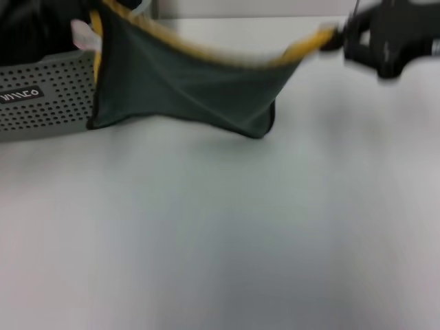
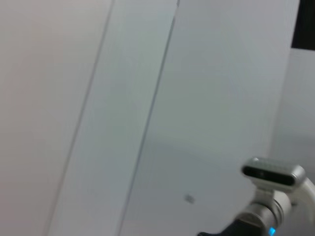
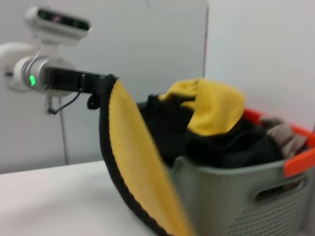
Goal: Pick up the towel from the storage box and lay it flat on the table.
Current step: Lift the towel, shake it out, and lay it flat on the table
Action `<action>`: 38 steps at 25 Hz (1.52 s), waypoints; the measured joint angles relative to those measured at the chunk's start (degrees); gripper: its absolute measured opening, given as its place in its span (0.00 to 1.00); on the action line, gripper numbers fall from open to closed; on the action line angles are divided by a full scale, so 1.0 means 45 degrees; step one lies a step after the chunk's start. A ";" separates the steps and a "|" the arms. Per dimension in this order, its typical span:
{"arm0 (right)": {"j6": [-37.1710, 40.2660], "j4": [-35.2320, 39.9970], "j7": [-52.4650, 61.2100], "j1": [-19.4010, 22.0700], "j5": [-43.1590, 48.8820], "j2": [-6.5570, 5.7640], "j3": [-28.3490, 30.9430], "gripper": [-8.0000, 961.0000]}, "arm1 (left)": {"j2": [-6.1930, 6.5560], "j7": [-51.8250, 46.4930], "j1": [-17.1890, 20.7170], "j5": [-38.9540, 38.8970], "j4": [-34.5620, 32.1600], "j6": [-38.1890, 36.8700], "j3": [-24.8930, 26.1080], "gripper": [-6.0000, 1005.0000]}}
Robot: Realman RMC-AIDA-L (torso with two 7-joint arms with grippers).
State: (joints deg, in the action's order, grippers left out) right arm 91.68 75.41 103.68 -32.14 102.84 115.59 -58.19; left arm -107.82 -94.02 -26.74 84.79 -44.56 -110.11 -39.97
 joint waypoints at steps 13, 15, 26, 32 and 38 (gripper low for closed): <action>0.4790 0.6665 0.6085 0.1864 -0.2234 0.0055 0.0105 0.02 | 0.2050 -0.0721 0.1865 -0.2369 -0.3011 -0.1484 -0.5234 0.04; 0.3898 0.5635 0.5277 0.2029 -0.1371 0.0107 -0.1461 0.02 | 0.1649 -0.0668 0.1678 -0.1308 -0.2450 -0.1443 -0.4753 0.04; -0.0712 -0.1535 0.2176 0.0472 0.0988 -0.0032 -0.3115 0.02 | -0.0168 -0.0302 0.0089 0.5715 -0.0099 0.0225 0.0376 0.04; -0.2278 -0.3012 0.1485 -0.0514 0.1810 -0.0104 -0.3124 0.02 | -0.0126 -0.0699 0.0015 0.5892 -0.0099 0.1598 0.0387 0.04; -0.3978 -0.4672 0.0982 -0.2044 0.2767 0.0025 -0.3560 0.02 | -0.0139 -0.0886 -0.0246 0.6816 -0.0091 0.2763 0.0386 0.04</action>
State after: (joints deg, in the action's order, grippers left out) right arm 73.78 54.39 108.09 -41.33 115.29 115.70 -74.21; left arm -108.45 -98.00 -27.85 115.46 -44.96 -97.68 -38.23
